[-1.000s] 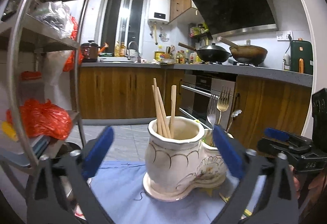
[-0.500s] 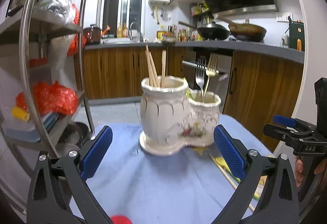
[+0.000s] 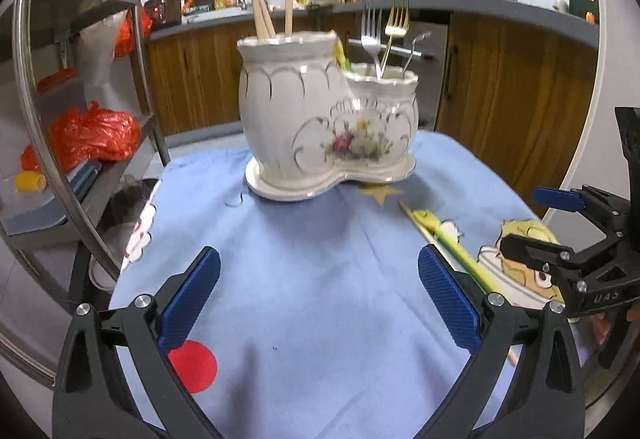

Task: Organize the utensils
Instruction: 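Withdraw both open tools from the holder toward the remaining utensils, then grasp the last wooden chopstick with the left tool while the right tool grasps the second yellow utensil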

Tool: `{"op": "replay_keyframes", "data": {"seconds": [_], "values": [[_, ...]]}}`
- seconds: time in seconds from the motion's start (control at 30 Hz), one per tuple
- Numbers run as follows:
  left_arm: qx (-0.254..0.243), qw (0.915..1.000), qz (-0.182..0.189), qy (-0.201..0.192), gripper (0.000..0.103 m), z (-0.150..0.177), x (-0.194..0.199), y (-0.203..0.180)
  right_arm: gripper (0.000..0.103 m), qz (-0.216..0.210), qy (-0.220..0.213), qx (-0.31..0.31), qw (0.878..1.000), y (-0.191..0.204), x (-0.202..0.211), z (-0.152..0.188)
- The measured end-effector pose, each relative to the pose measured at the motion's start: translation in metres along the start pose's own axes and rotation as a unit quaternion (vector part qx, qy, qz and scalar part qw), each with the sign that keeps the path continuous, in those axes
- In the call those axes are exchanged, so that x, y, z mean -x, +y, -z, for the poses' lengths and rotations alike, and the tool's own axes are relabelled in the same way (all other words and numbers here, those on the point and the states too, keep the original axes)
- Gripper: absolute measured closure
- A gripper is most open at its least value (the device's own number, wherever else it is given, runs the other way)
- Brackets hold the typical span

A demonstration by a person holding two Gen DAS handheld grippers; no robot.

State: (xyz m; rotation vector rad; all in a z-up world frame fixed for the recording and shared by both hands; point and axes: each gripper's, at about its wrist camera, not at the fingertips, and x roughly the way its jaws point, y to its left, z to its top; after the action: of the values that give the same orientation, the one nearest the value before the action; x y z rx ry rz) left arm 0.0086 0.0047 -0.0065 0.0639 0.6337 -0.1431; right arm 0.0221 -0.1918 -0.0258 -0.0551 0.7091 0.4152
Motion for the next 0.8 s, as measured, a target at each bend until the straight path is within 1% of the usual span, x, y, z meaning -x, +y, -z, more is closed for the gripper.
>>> {"op": "replay_keyframes", "data": {"seconds": [0.07, 0.17, 0.2, 0.23, 0.27, 0.3, 0.33, 0.37, 0.43, 0.5, 0.6, 0.7, 0.8], "values": [[0.01, 0.9999, 0.0, 0.012, 0.006, 0.001, -0.004, 0.004, 0.006, -0.004, 0.017, 0.004, 1.0, 0.001, -0.005, 0.001], [0.026, 0.9994, -0.001, 0.023, 0.006, 0.001, -0.007, 0.01, 0.011, -0.017, 0.035, 0.003, 0.999, 0.003, -0.011, 0.001], [0.029, 0.9993, 0.001, 0.024, 0.006, 0.001, -0.008, 0.012, 0.021, -0.021, 0.04, 0.003, 0.999, 0.004, -0.013, 0.001], [0.032, 0.9992, 0.003, 0.025, 0.006, 0.001, -0.008, 0.012, 0.033, -0.025, 0.049, 0.003, 0.999, 0.005, -0.016, 0.001], [0.033, 0.9991, 0.004, 0.027, 0.006, 0.001, -0.009, 0.012, 0.037, -0.027, 0.058, 0.003, 0.998, 0.007, -0.019, 0.001], [0.032, 0.999, 0.005, 0.029, 0.006, 0.001, -0.009, 0.012, 0.045, -0.031, 0.064, 0.005, 0.997, 0.009, -0.022, 0.001], [0.03, 0.9991, 0.006, 0.03, 0.006, 0.0, -0.01, 0.01, 0.052, -0.035, 0.068, 0.009, 0.997, 0.011, -0.024, 0.001], [0.027, 0.9991, 0.006, 0.031, 0.006, 0.0, -0.01, 0.01, 0.055, -0.038, 0.072, 0.015, 0.997, 0.014, -0.025, 0.001], [0.02, 0.9992, 0.005, 0.035, 0.006, 0.0, -0.011, 0.006, 0.068, -0.04, 0.076, 0.026, 0.996, 0.02, -0.027, 0.001], [0.018, 0.9992, 0.007, 0.034, 0.006, 0.001, -0.011, 0.005, 0.076, -0.038, 0.083, 0.036, 0.995, 0.025, -0.03, 0.0], [0.02, 0.9992, 0.012, 0.033, 0.006, 0.0, -0.011, 0.005, 0.08, -0.039, 0.092, 0.035, 0.994, 0.026, -0.035, -0.002], [0.02, 0.9991, 0.016, 0.033, 0.006, -0.001, -0.01, 0.004, 0.081, -0.043, 0.096, 0.034, 0.994, 0.024, -0.04, -0.007], [0.02, 0.999, 0.019, 0.036, 0.006, -0.001, -0.011, 0.003, 0.089, -0.055, 0.099, 0.025, 0.993, 0.017, -0.044, -0.011]]}}
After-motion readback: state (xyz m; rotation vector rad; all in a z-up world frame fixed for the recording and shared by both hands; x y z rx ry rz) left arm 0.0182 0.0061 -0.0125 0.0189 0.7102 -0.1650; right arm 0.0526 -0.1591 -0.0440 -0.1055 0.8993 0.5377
